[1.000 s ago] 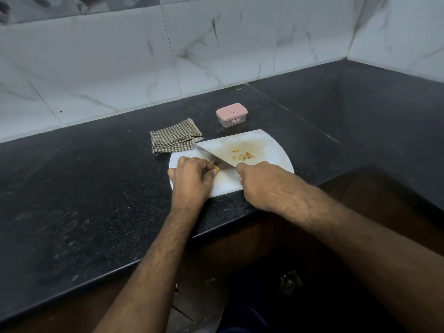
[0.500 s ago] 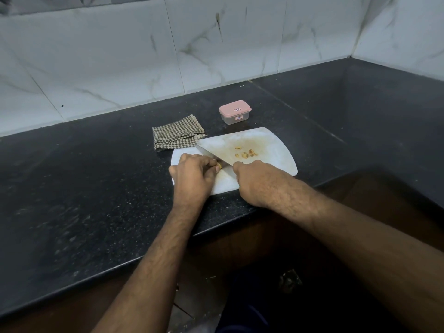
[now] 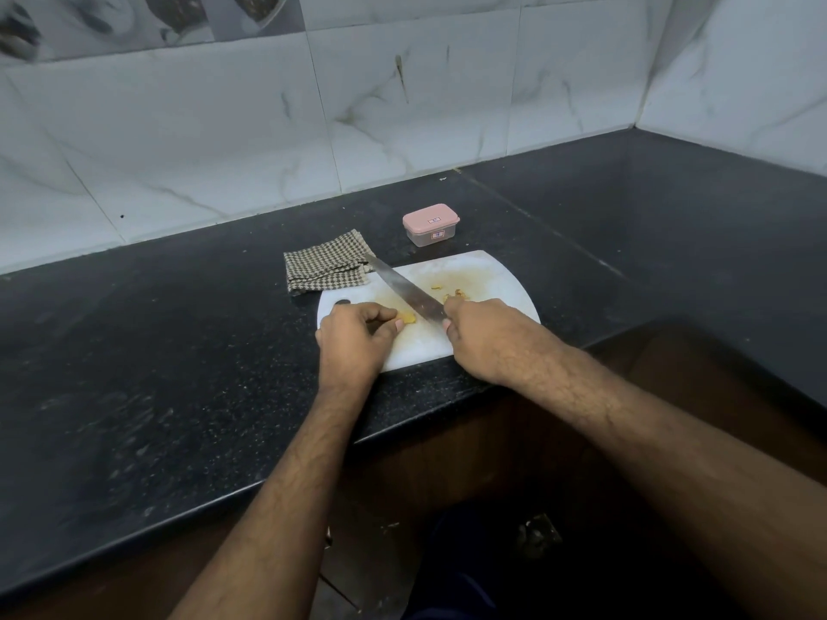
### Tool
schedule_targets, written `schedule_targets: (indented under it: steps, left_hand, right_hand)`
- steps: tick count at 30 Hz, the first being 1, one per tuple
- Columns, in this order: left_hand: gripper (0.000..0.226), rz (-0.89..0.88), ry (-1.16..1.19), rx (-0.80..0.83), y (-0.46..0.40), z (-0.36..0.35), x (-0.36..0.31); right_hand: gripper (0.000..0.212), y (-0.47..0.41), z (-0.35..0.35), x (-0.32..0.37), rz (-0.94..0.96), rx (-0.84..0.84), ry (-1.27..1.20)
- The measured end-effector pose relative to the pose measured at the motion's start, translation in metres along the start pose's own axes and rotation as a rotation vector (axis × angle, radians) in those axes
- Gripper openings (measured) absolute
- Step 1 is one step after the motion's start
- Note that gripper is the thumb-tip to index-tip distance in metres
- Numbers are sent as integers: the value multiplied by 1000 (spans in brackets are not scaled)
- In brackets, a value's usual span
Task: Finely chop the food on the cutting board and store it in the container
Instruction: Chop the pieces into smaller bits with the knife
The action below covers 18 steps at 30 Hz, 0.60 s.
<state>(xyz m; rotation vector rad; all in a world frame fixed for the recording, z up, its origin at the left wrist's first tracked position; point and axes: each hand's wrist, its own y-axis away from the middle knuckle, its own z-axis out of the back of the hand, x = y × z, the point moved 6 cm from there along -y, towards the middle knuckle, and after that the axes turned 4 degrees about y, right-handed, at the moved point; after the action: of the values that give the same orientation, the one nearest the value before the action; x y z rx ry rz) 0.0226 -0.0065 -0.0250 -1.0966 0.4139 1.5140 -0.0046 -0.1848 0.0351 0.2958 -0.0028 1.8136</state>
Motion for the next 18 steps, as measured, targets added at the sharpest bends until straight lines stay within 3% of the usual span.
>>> schedule_targets:
  steps: [18]
  left_hand:
    - [8,-82,-136,3,-1,-2,-3]
  right_hand:
    - [39,5,-7,17,-18,75,98]
